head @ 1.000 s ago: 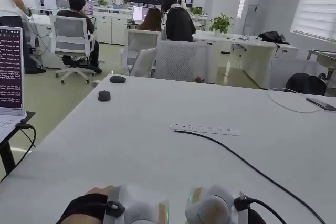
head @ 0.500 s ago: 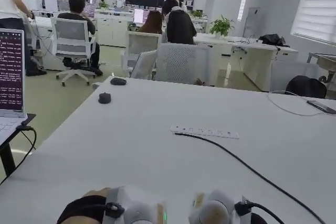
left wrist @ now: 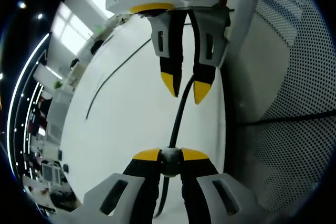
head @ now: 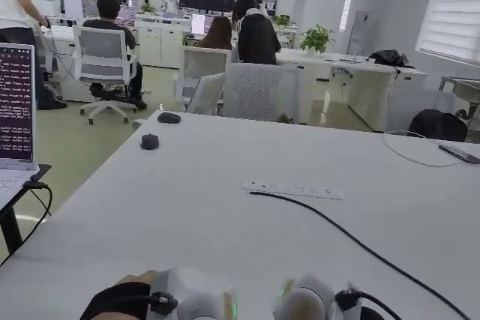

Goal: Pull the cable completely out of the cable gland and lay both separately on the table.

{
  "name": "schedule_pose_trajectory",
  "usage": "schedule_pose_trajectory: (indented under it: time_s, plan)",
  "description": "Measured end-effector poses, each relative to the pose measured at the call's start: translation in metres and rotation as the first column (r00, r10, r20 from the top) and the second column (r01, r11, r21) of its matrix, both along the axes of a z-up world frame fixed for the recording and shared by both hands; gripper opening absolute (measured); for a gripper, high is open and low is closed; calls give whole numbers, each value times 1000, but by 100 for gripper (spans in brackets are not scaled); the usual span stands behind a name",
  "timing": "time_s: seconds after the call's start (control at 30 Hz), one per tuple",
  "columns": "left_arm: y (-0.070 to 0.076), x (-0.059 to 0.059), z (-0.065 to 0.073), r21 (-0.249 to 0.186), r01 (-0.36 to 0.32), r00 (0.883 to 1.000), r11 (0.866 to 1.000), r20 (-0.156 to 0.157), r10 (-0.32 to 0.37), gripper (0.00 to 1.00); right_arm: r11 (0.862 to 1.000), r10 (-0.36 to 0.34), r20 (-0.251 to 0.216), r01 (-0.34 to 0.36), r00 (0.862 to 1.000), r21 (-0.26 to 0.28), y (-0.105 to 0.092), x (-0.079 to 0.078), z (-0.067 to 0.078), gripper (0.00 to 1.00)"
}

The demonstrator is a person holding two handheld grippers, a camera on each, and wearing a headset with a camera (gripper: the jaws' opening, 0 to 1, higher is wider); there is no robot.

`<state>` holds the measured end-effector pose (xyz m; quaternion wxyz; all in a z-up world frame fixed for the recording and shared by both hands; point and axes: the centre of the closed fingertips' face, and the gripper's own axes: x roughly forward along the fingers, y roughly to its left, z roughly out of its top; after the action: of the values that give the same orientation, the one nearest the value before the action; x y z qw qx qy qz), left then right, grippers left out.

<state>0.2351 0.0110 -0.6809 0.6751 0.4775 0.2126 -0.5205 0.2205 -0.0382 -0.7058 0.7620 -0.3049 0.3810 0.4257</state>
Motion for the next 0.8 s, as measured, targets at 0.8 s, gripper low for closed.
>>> schedule_pose_trajectory:
  time_s: [0.8]
  plan:
    - [1, 1, 0, -8, -16, 1000, 1000, -8, 16, 14, 995, -13, -19, 11, 1000, -95, -18, -3, -10, 3]
